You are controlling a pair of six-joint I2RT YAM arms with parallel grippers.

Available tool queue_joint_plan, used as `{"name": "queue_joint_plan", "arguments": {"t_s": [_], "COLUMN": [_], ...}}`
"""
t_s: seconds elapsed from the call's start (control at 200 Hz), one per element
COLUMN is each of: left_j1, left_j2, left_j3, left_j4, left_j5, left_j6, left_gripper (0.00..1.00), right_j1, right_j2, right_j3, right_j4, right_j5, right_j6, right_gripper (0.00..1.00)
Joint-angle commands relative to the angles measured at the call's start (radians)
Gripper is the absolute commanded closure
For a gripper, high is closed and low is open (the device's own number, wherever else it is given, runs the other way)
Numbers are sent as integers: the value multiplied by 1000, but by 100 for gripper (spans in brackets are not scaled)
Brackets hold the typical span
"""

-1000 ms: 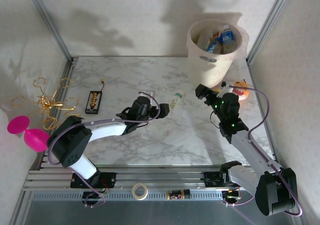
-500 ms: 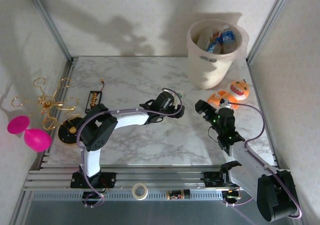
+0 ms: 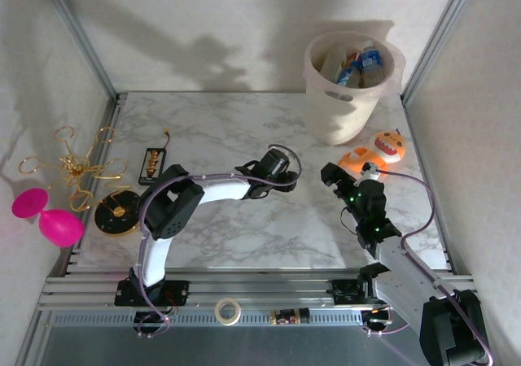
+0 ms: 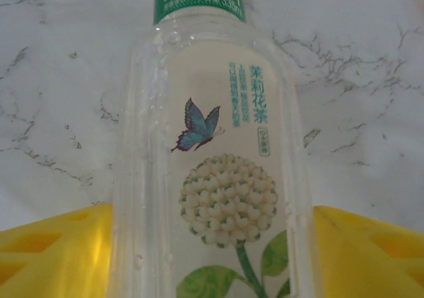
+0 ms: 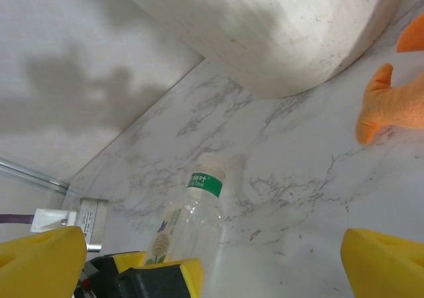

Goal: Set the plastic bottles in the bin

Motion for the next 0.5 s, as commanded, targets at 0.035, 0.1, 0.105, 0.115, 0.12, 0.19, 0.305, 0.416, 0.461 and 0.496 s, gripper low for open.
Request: {"name": "queue_joint_plan", "arguments": {"t_s": [0.035, 0.1, 0.105, 0.115, 0.12, 0.19, 0.305, 0.416, 0.461, 0.496], "left_j1": [-5, -5, -5, -5, -5, -5, -5, -5, -5, -5], "left_j2": [11, 3, 2, 2, 0, -11, -51, -117, -150, -174], "left_j3": [12, -1, -2, -3, -5, -21, -64, -125, -154, -178], "left_j4": [-23, -19, -18, -18, -17, -4, 35, 106, 139, 167], "left_j5": [-9, -18, -18, -20, -20, -29, -40, -47, -44, -41], "left_j6": [14, 18, 18, 18, 18, 21, 19, 16, 16, 16], "left_gripper": [34, 38, 38, 39, 39, 43, 46, 47, 48, 48], "right_j1": [7, 8, 8, 8, 8, 7, 8, 7, 9, 8], "right_j2": [6, 4, 4, 3, 2, 1, 4, 21, 32, 41], "right_j3": [-13, -17, -17, -16, -16, -16, -15, -13, -12, -11], "right_j4": [35, 45, 45, 47, 47, 53, 82, 122, 141, 159], "right_j5": [28, 22, 22, 21, 21, 12, -21, -64, -85, -104], "right_j6": [30, 31, 32, 32, 32, 35, 42, 57, 66, 73], "right_gripper": [1, 1, 1, 1, 1, 1, 1, 1, 1, 1]}}
